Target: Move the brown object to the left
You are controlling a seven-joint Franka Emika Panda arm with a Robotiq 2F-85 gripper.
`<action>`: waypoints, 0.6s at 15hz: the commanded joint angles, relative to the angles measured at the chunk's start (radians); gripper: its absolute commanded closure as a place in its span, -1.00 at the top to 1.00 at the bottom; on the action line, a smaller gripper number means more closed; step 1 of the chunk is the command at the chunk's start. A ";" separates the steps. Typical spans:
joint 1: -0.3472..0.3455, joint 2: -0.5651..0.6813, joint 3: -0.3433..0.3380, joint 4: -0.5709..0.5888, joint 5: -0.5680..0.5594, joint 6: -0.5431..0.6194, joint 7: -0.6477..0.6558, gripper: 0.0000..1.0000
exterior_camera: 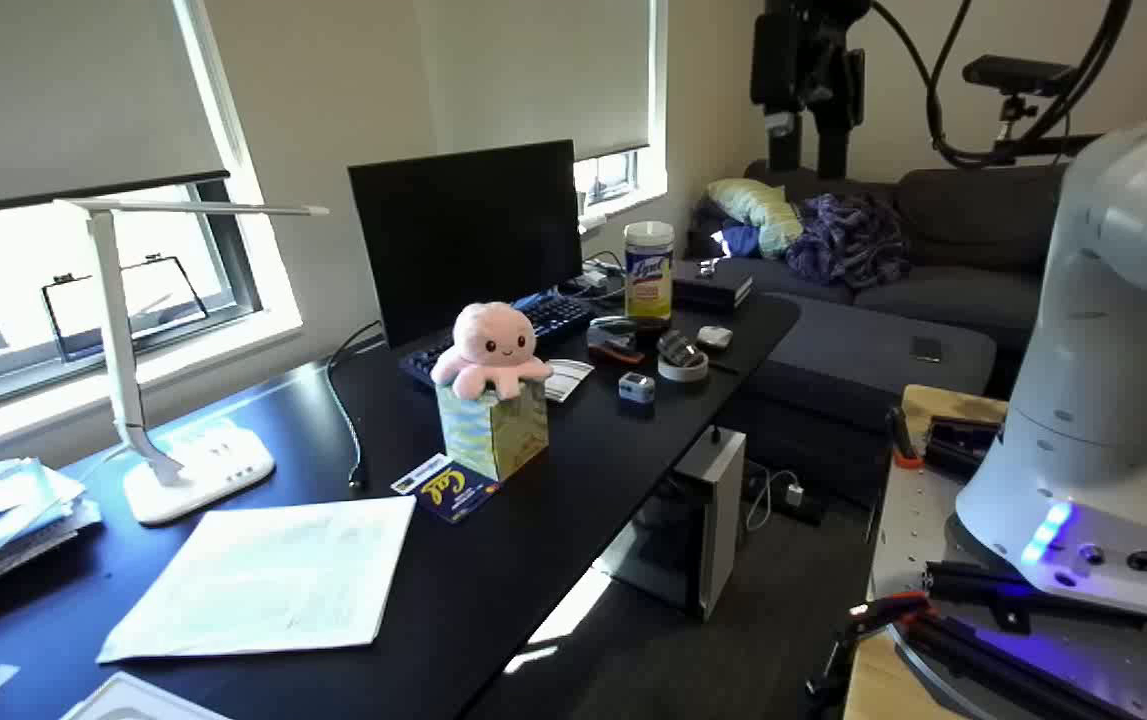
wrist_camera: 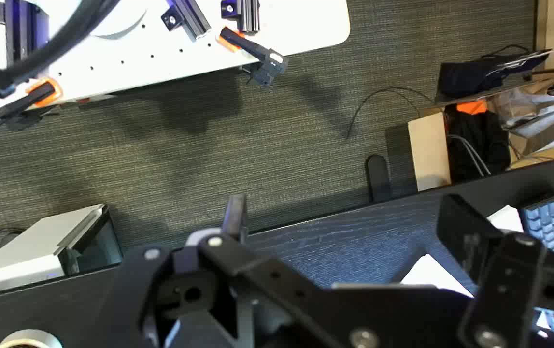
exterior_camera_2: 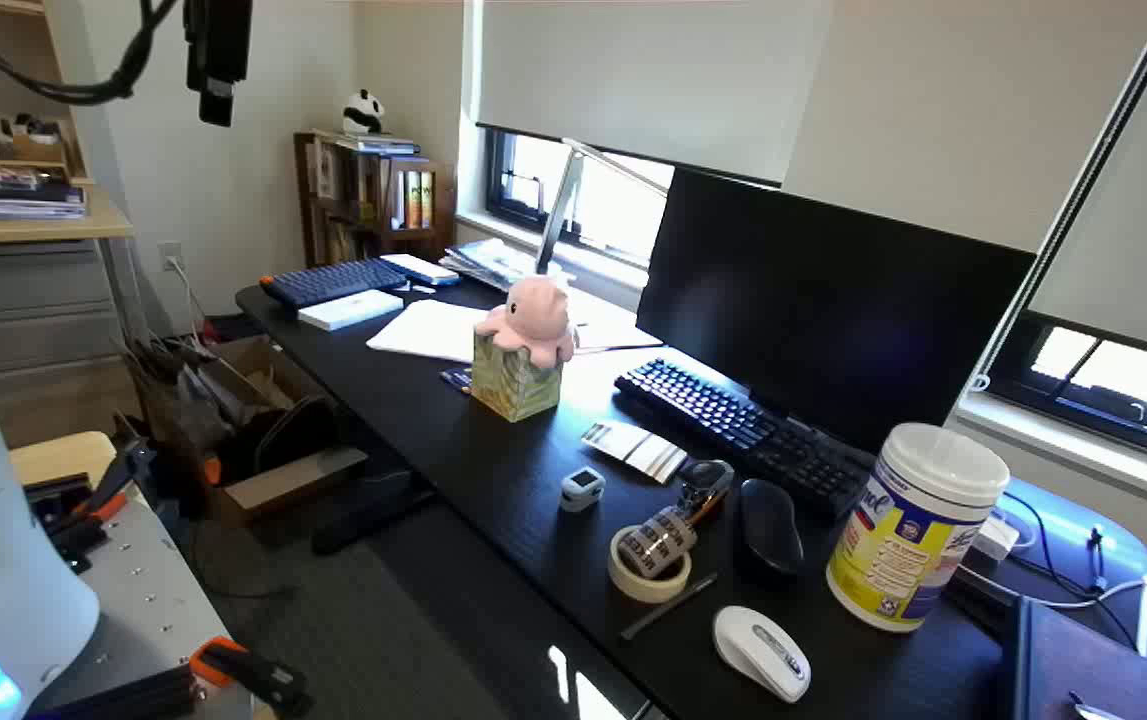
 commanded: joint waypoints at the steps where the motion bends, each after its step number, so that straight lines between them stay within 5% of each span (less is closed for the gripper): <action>1: -0.033 -0.001 0.022 0.003 0.015 -0.009 -0.019 1.00; 9: -0.198 0.293 -0.149 0.058 -0.103 0.249 -0.165 1.00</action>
